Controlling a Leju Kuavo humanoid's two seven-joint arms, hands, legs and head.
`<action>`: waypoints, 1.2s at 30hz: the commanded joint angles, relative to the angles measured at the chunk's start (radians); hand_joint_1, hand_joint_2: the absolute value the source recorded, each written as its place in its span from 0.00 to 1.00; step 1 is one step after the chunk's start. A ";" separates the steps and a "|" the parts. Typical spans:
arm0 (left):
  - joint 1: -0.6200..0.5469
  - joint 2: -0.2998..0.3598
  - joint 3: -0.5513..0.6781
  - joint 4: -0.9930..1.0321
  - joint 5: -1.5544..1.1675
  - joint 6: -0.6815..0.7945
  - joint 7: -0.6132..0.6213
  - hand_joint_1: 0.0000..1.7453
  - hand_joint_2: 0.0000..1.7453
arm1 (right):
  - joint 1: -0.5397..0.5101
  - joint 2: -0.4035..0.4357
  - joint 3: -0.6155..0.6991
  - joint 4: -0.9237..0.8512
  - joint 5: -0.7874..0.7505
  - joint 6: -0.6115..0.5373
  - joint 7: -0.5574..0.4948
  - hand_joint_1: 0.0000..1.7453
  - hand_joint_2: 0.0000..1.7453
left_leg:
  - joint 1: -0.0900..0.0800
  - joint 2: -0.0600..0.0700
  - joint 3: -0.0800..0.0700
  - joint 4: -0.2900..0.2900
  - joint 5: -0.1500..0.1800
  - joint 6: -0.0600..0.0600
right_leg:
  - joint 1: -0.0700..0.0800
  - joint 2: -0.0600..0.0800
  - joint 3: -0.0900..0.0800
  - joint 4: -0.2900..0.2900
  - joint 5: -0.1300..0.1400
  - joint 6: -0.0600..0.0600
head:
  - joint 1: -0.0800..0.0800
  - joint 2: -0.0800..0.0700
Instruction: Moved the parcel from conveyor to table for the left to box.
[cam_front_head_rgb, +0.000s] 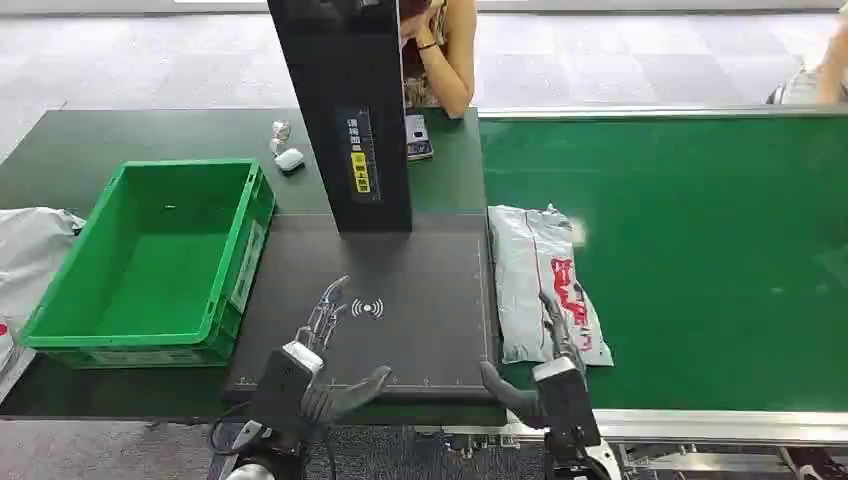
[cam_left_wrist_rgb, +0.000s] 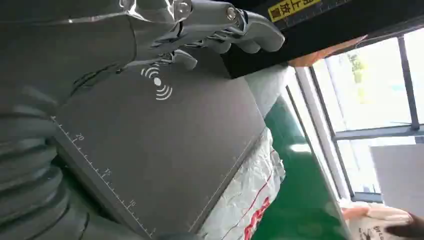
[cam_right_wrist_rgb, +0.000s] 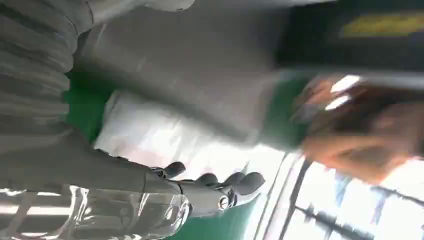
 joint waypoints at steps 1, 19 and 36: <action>0.001 0.011 -0.006 0.013 0.010 -0.028 0.018 0.00 1.00 | -0.054 -0.086 -0.346 0.047 0.572 -0.070 0.254 0.00 1.00 | 0.000 -0.002 0.002 -0.001 0.000 0.001 | 0.000 -0.002 0.004 -0.002 0.000 0.001 | 0.000 0.000; -0.042 0.040 0.025 0.070 0.052 -0.077 -0.056 0.00 1.00 | -0.529 -0.432 -0.304 0.713 0.394 0.340 -0.128 0.00 1.00 | -0.001 0.004 0.005 -0.001 0.000 0.003 | -0.001 0.005 0.005 -0.004 0.004 0.003 | 0.000 0.000; -0.051 0.044 0.004 0.079 0.036 -0.066 -0.065 0.00 1.00 | -0.655 -0.431 -0.003 0.920 0.637 0.036 -0.031 0.00 1.00 | -0.001 0.002 0.005 -0.001 0.001 0.002 | -0.002 0.003 0.004 -0.002 0.003 0.003 | 0.000 0.000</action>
